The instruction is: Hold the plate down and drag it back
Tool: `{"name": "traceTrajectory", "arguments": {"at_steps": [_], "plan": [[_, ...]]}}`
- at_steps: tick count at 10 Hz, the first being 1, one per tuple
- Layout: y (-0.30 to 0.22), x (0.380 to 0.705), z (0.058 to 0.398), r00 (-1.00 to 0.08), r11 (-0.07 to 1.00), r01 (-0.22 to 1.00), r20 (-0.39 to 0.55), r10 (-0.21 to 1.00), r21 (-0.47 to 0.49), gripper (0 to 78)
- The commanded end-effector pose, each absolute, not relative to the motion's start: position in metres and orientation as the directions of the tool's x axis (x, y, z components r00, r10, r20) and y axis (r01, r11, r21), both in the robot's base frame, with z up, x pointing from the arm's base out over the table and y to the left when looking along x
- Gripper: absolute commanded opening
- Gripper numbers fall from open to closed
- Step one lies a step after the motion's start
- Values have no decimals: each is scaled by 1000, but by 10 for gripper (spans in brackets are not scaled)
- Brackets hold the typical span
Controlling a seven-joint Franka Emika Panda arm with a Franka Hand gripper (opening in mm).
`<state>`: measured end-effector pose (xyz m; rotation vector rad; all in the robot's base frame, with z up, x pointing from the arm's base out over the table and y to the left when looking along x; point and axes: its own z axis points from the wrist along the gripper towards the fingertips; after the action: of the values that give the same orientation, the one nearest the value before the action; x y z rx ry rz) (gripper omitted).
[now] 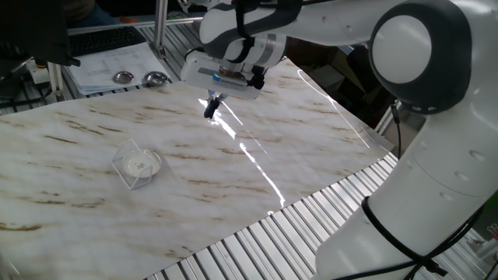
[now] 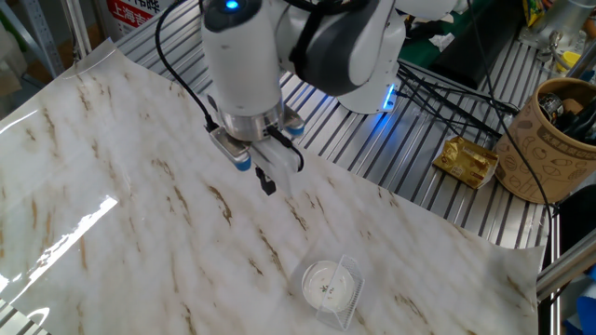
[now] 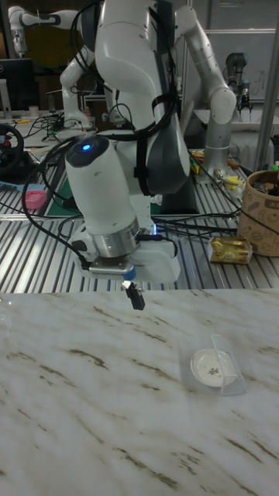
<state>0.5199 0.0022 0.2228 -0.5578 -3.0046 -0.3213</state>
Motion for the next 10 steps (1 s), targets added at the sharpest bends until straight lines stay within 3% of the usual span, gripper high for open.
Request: {"name": "traceTrajectory", "arguments": {"at_steps": [1, 10], "plan": [[9, 526, 212, -933, 910, 359, 111, 343, 208, 0], [29, 535, 161, -937, 900, 349, 102, 334, 261, 0]]}}
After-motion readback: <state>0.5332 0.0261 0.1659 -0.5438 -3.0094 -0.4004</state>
